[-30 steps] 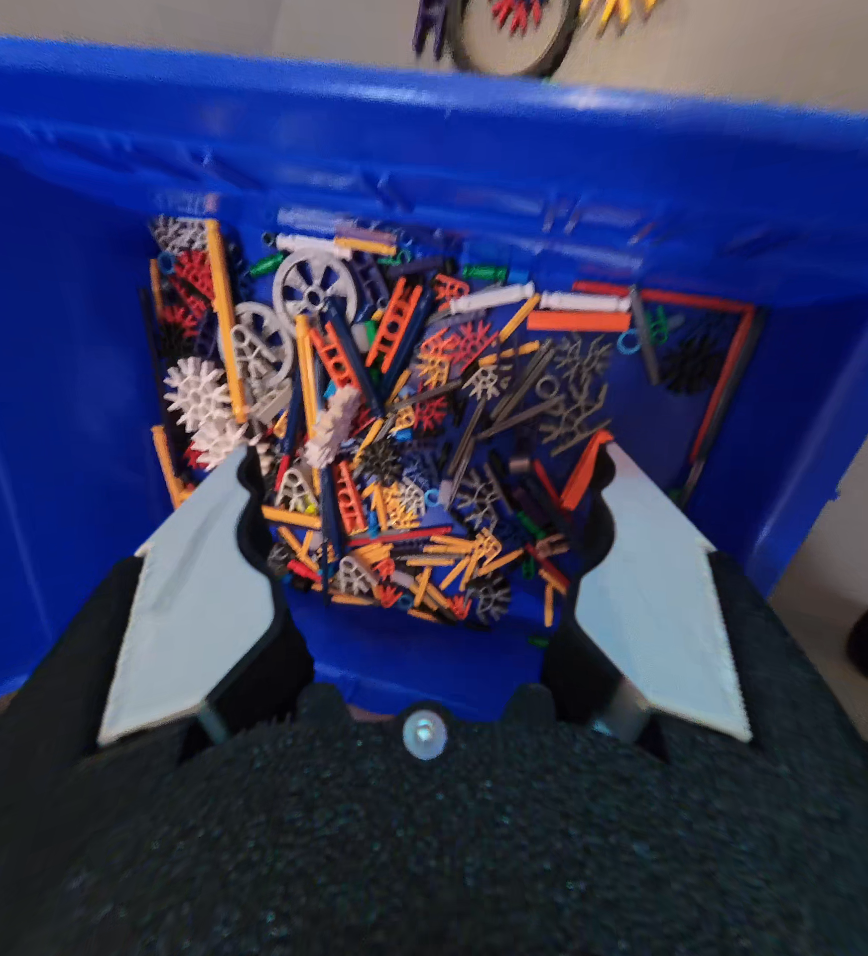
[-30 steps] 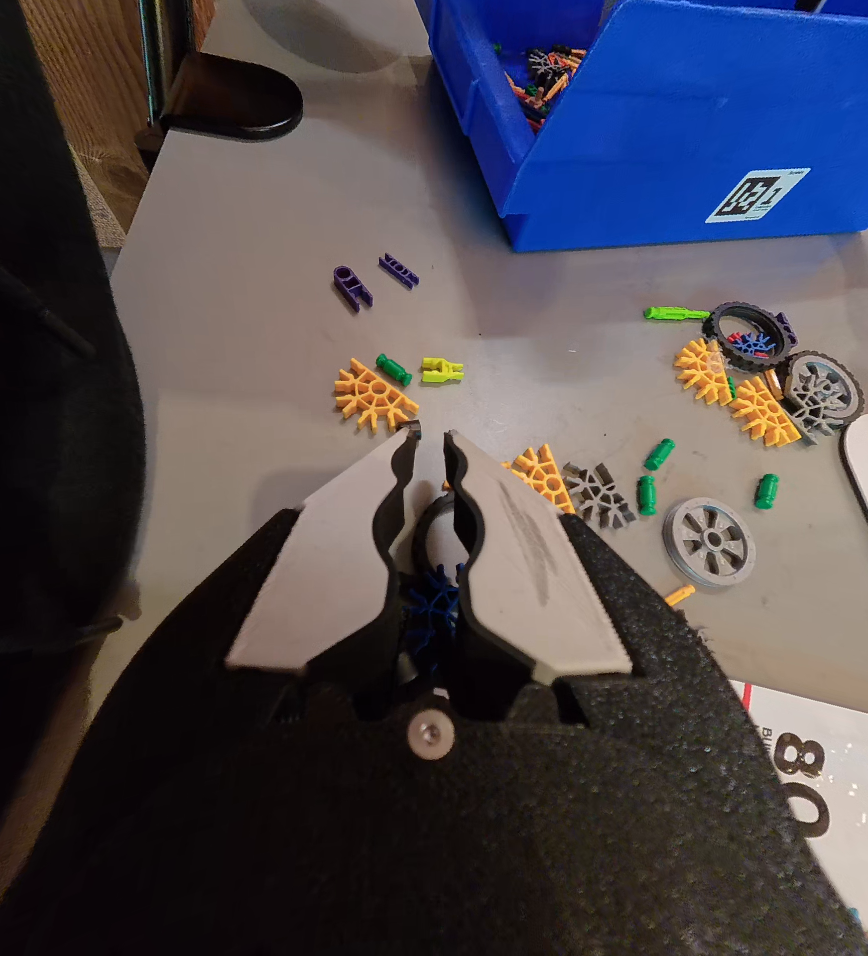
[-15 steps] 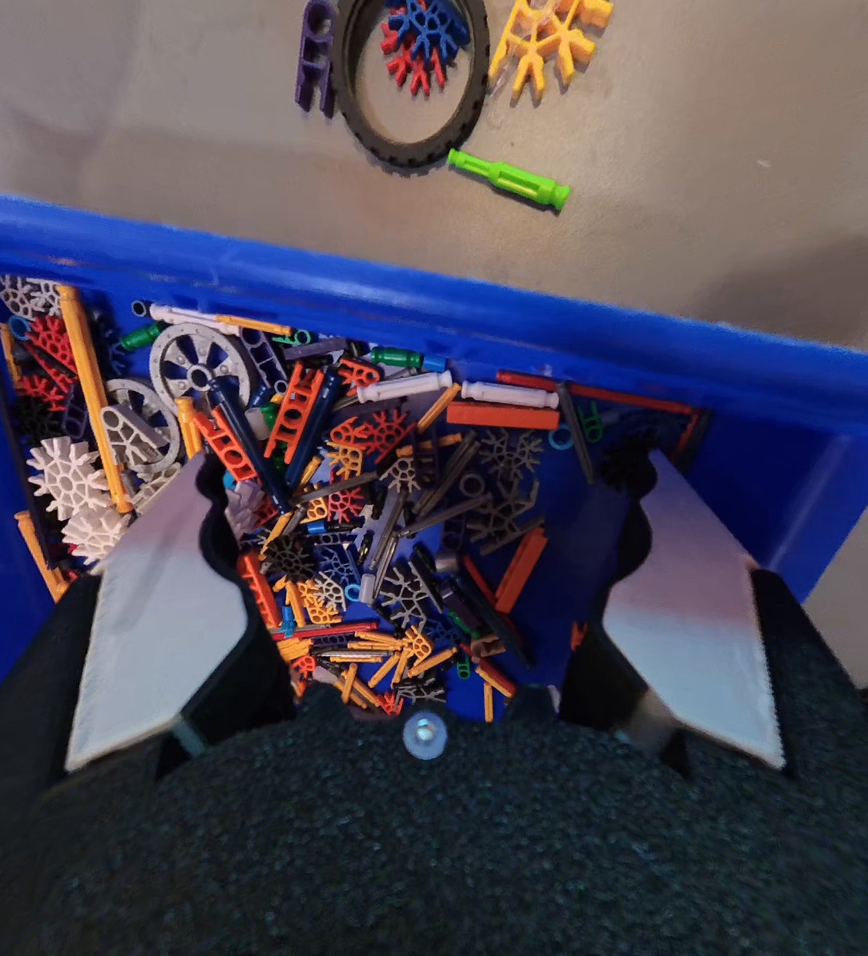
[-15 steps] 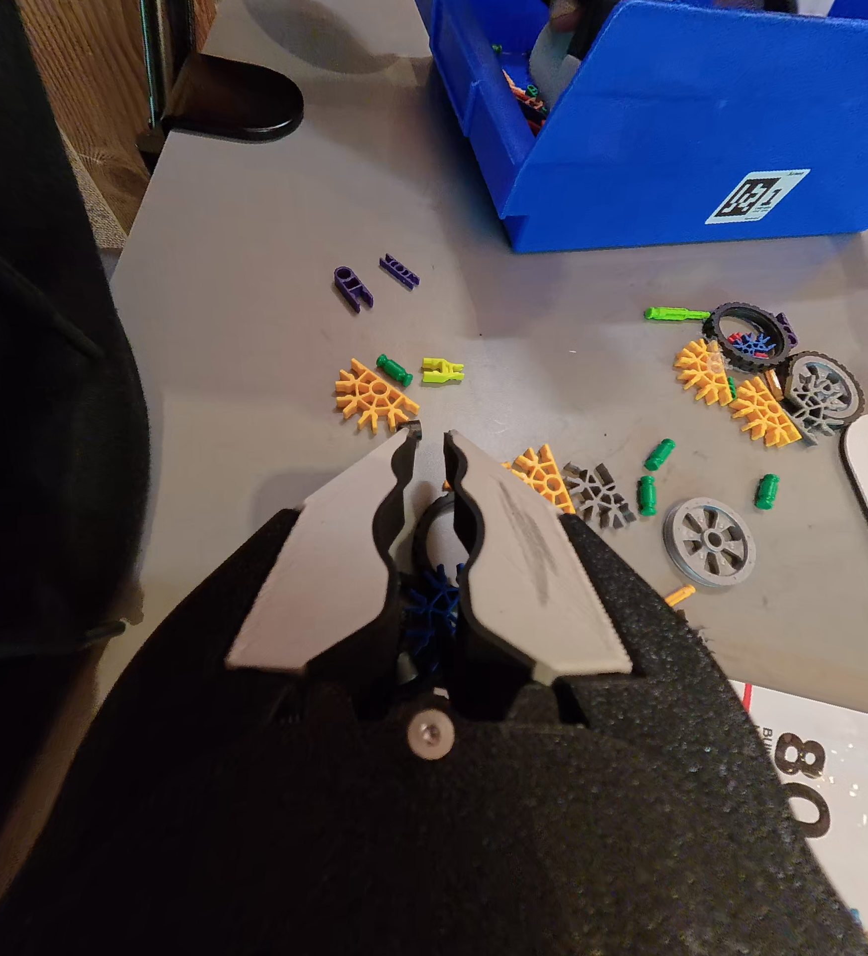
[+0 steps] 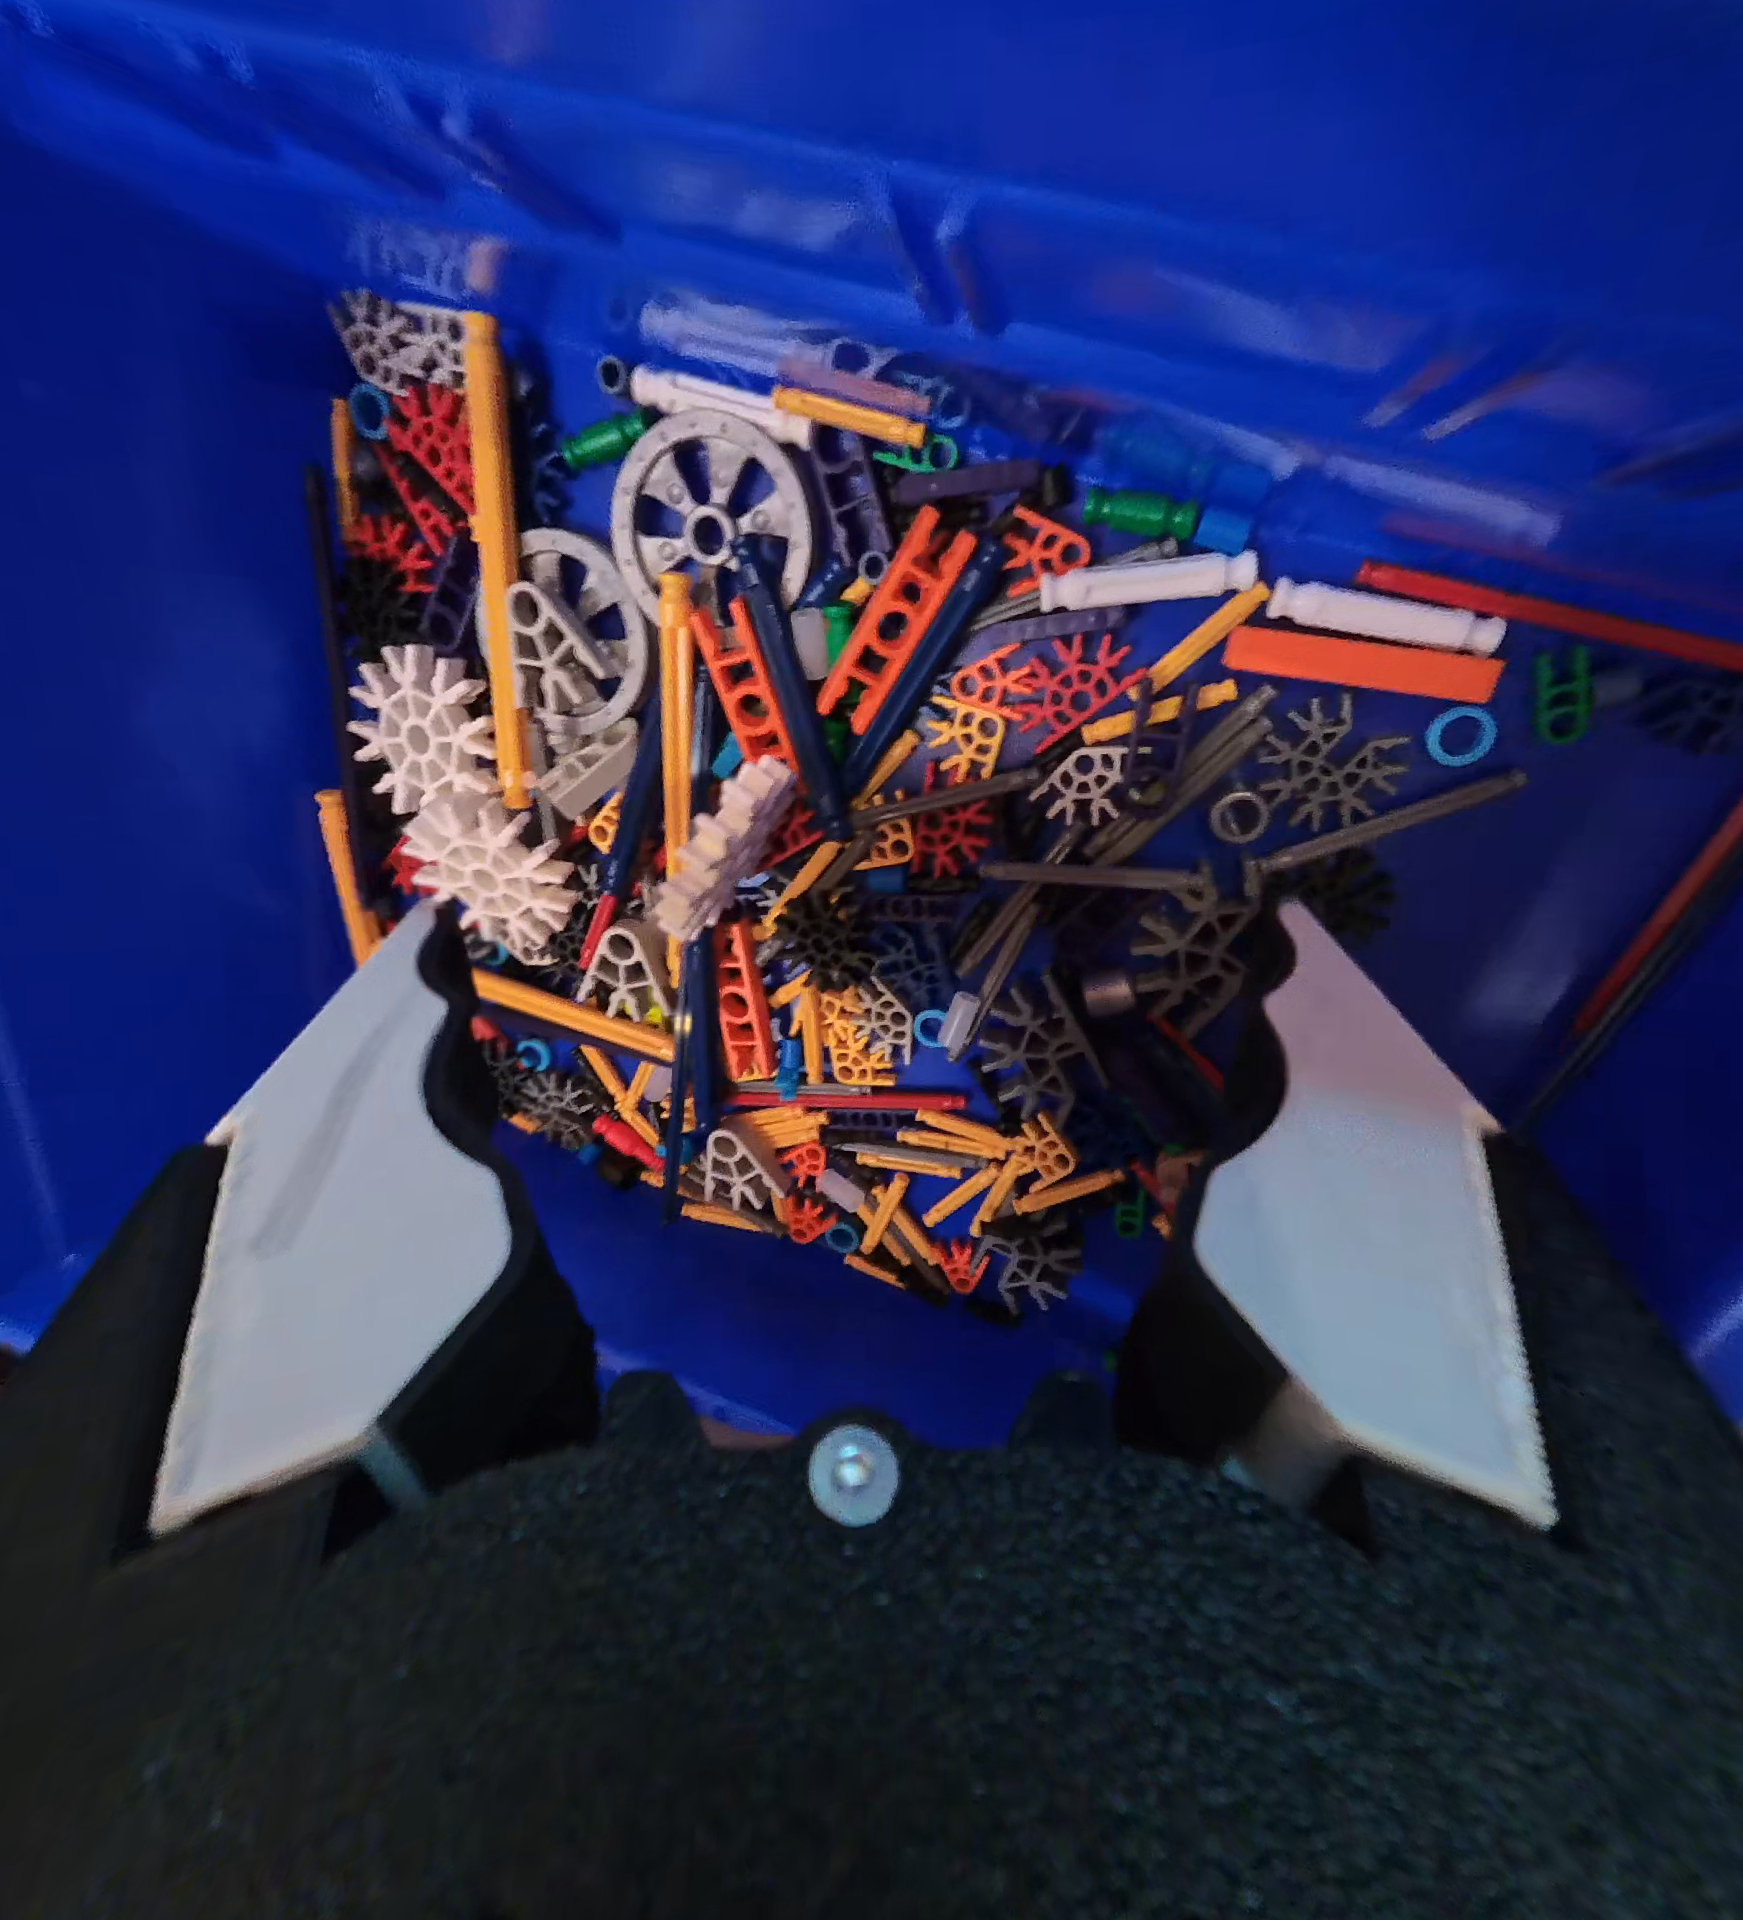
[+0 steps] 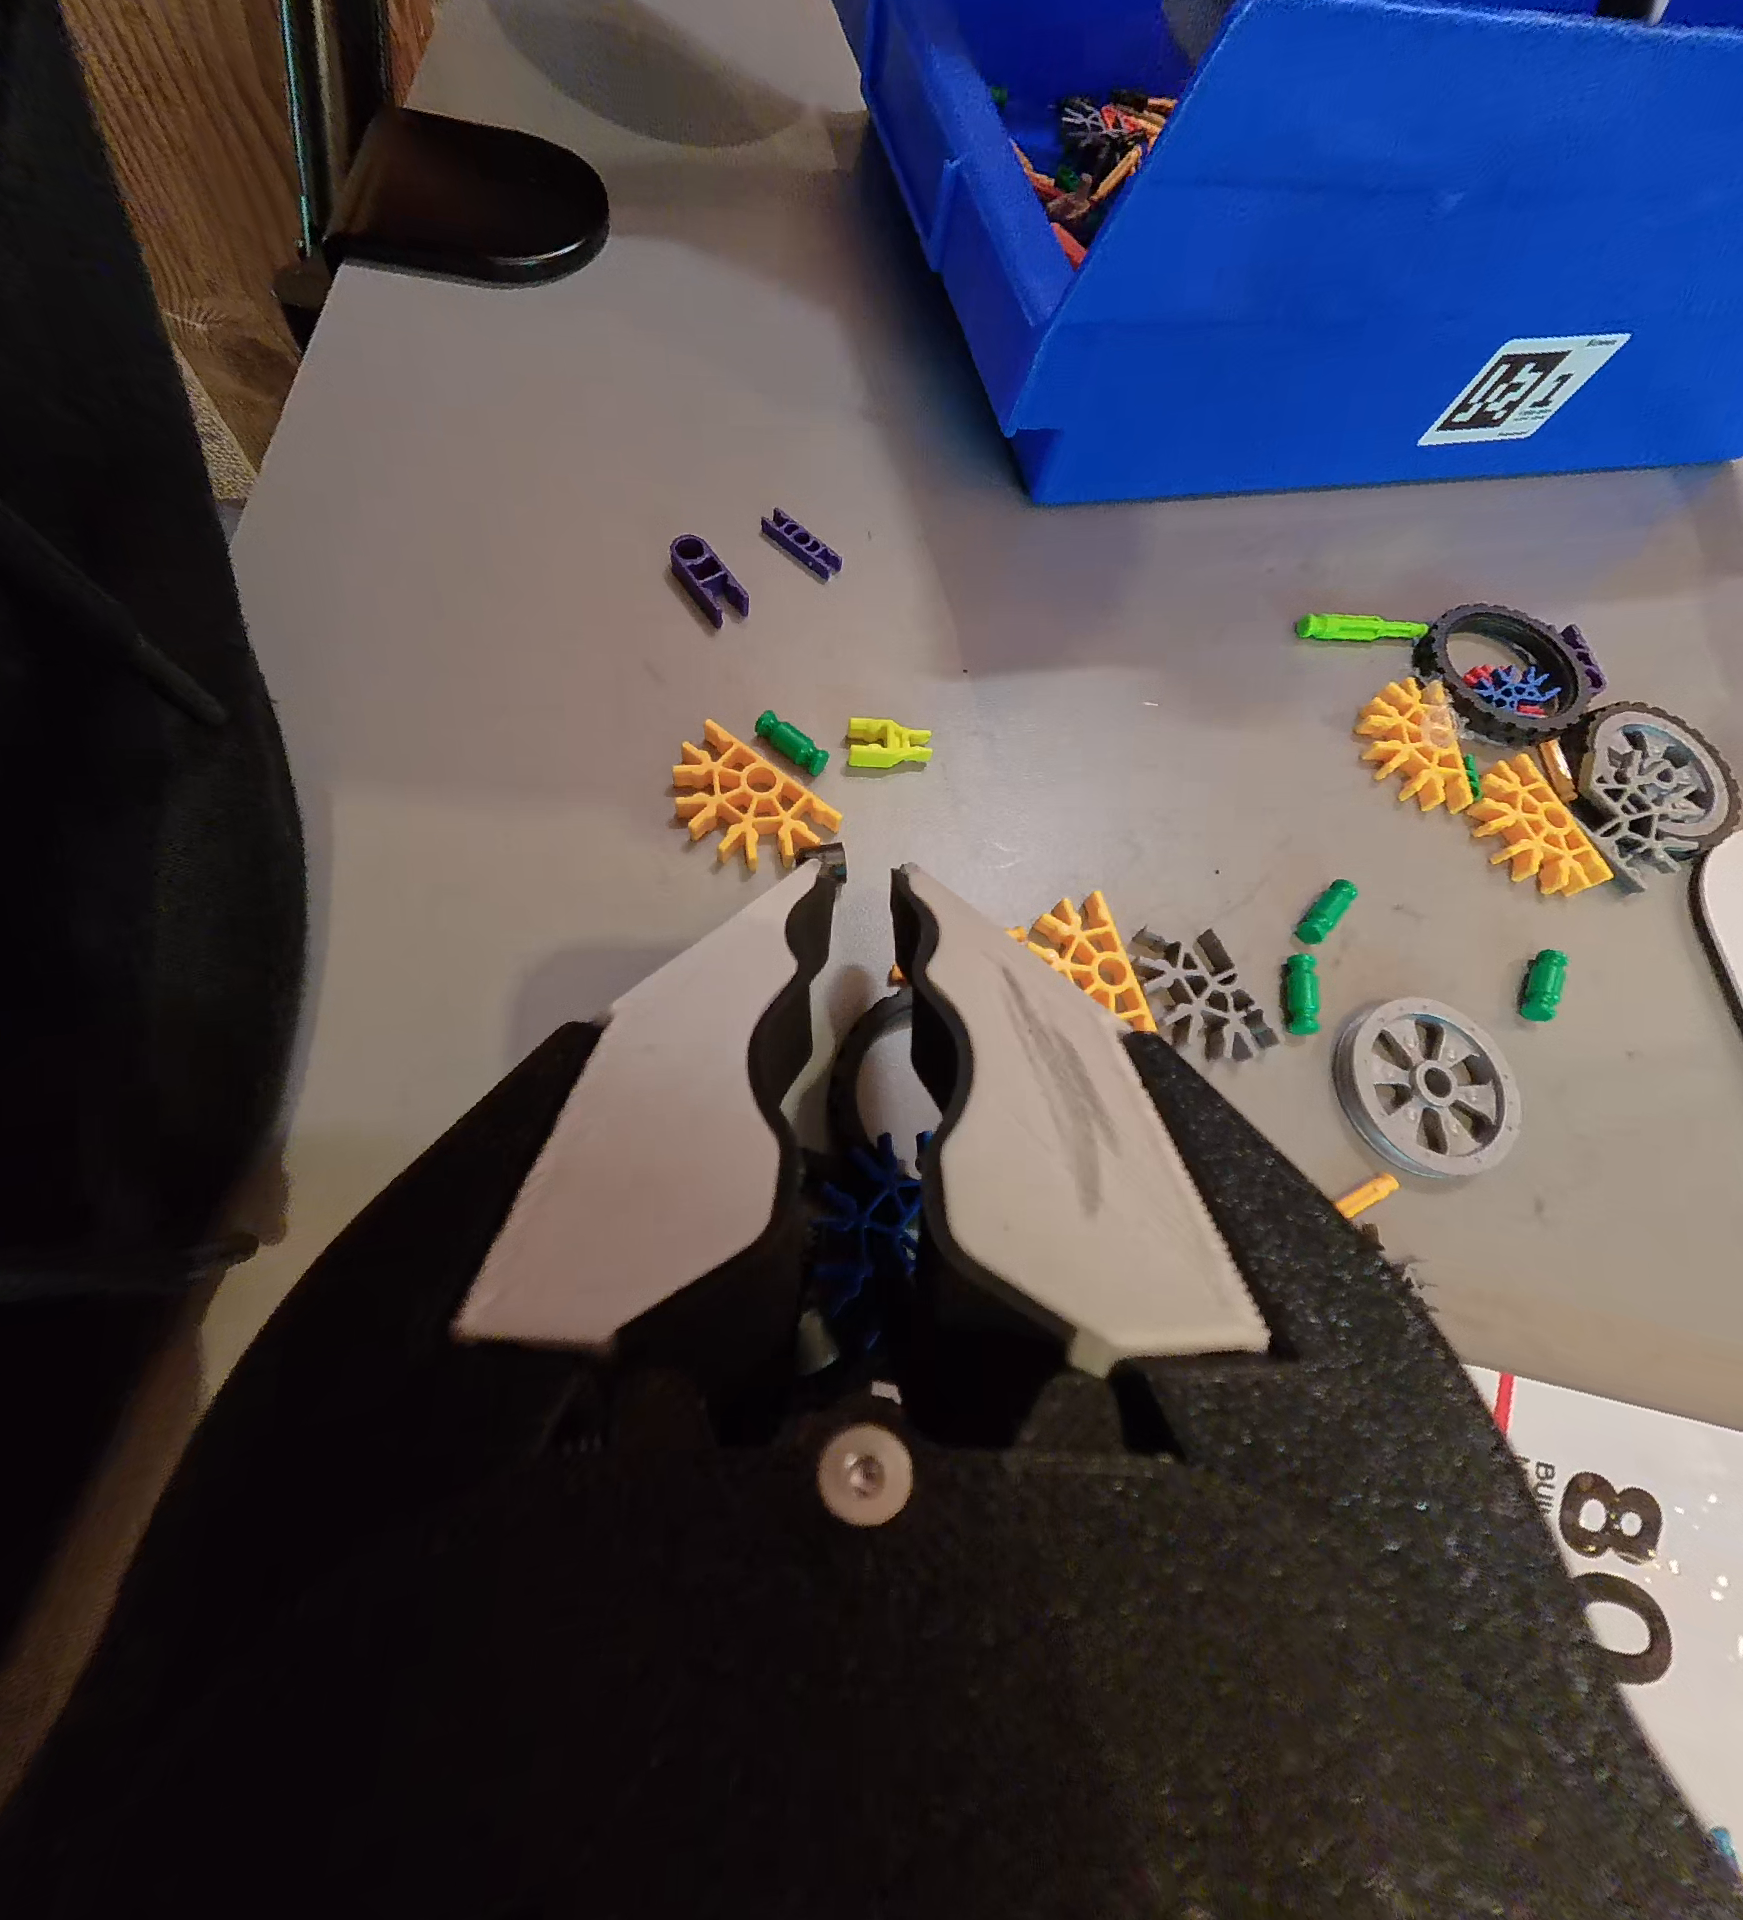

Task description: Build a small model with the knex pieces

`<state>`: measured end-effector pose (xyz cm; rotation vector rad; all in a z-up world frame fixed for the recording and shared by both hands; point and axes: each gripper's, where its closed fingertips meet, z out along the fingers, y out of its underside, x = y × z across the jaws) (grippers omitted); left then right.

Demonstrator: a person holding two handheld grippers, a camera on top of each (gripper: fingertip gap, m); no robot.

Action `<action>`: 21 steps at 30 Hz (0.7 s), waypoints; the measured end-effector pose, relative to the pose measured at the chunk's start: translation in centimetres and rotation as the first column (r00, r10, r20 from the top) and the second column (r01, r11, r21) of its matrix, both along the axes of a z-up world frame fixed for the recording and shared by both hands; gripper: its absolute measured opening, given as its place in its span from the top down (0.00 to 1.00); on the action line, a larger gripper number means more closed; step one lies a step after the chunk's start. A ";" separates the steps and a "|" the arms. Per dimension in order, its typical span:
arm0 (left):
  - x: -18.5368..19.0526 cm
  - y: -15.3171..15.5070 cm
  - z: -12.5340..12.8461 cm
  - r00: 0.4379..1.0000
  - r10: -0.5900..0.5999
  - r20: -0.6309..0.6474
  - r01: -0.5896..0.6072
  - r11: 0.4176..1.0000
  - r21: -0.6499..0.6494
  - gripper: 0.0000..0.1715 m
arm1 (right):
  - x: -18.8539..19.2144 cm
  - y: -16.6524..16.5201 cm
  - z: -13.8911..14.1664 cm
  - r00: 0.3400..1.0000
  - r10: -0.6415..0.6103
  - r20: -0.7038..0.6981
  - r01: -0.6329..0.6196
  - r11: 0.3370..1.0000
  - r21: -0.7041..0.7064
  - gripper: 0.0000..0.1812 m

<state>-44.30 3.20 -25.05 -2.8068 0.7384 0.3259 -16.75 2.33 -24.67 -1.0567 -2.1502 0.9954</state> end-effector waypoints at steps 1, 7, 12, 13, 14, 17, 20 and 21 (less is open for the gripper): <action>-0.3 0.1 0.4 1.000 0.002 -0.010 -0.002 1.000 0.012 0.18 | 0.0 0.0 0.0 1.000 0.000 0.000 0.000 1.000 -0.002 0.95; -0.4 0.4 1.4 1.000 0.009 -0.003 -0.009 0.999 0.044 0.18 | 0.0 0.0 0.0 1.000 0.000 0.000 0.000 1.000 0.000 0.95; 0.6 1.0 0.9 0.999 0.010 0.031 -0.012 0.998 0.062 0.18 | 0.0 0.0 -0.1 1.000 0.000 0.002 0.000 1.000 0.003 0.95; 0.9 1.2 0.7 0.999 0.011 0.045 -0.014 0.998 0.067 0.18 | 0.0 0.0 -0.1 1.000 0.000 0.002 0.000 1.000 0.003 0.95; 1.2 1.4 0.6 0.999 0.010 0.052 -0.014 0.997 0.071 0.18 | 0.0 0.0 -0.1 1.000 0.001 0.002 -0.001 1.000 0.004 0.95; 1.6 2.5 0.6 0.997 0.017 0.075 -0.025 0.993 0.116 0.19 | 0.0 0.0 -0.1 1.000 0.000 0.002 0.000 1.000 0.004 0.95; 2.2 3.4 0.5 0.993 0.028 0.111 -0.044 0.988 0.147 0.18 | 0.0 0.0 -0.1 1.000 0.001 0.003 -0.001 1.000 0.005 0.95; 2.4 3.5 0.3 0.993 0.028 0.118 -0.045 0.988 0.146 0.18 | 0.0 0.0 -0.1 1.000 0.001 0.003 -0.001 1.000 0.005 0.95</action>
